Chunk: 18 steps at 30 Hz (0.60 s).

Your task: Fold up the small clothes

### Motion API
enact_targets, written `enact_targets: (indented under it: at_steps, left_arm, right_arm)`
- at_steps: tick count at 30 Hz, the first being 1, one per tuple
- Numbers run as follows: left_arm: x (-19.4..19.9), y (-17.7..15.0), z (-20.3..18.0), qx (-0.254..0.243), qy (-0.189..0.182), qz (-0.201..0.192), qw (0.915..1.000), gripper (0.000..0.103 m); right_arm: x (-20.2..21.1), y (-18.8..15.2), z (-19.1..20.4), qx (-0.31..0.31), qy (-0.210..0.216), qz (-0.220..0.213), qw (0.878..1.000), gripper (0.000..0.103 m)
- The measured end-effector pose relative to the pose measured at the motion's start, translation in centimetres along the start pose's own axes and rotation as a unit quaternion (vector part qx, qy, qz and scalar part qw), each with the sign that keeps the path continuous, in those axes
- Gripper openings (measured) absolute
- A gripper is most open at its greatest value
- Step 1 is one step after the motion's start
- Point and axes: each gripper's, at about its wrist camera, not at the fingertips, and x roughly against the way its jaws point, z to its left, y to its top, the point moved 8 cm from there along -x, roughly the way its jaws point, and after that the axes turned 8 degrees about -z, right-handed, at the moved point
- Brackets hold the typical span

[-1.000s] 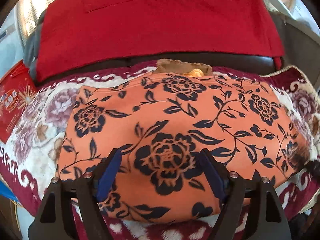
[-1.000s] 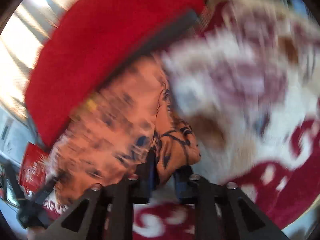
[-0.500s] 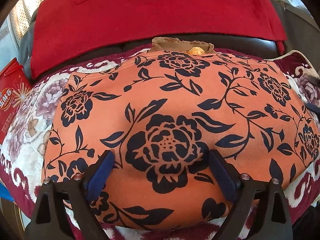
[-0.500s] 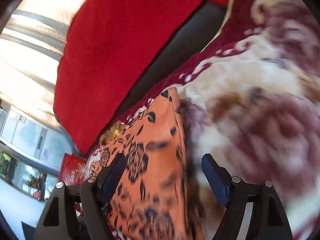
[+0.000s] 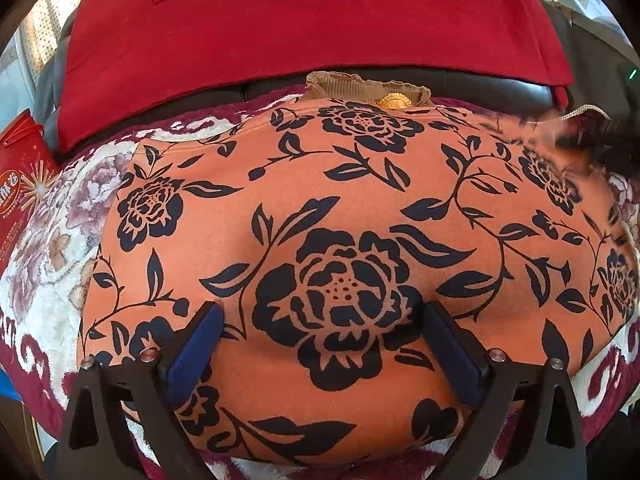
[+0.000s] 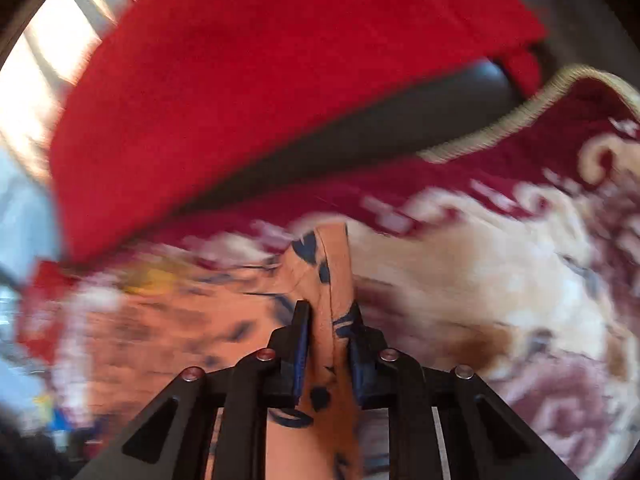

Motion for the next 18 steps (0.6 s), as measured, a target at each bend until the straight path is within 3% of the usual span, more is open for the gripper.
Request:
enact_targets:
  at_steps: [1, 4, 5, 6, 11, 15, 18]
  left_arm:
    - [0.0, 0.0, 0.0, 0.0, 0.0, 0.001, 1.0, 0.1]
    - [-0.1, 0.0, 0.1, 0.003, -0.008, 0.007, 0.9999, 0.1]
    - [-0.1, 0.0, 0.1, 0.003, -0.007, 0.007, 0.9999, 0.101]
    - [-0.1, 0.0, 0.0, 0.002, -0.005, 0.007, 1.0, 0.101]
    - [-0.2, 0.0, 0.0, 0.005, -0.006, 0.01, 0.9999, 0.101]
    - [-0.2, -0.1, 0.1, 0.008, -0.005, 0.01, 0.9999, 0.101]
    - [-0.2, -0.2, 0.1, 0.009, -0.004, 0.012, 0.9999, 0.101]
  right_arm:
    - [-0.6, -0.5, -1.0, -0.011, -0.016, 0.009, 1.0, 0.019]
    - [0.7, -1.0, -1.6, -0.07, 0.027, -0.002, 0.997, 0.032]
    - [2.0, -0.9, -1.4, -0.075, 0.037, -0.017, 0.996, 0.065]
    - [3.3, -0.9, -1.1, -0.08, 0.046, -0.037, 0.995, 0.09]
    - [10.4, -2.9, 0.0, -0.136, 0.126, -0.087, 0.979, 0.091]
    - [14.3, -8.6, 0.0, -0.214, 0.181, -0.096, 0.955, 0.091]
    - [13.9, -14.1, -0.3, -0.294, 0.194, -0.074, 0.933, 0.091]
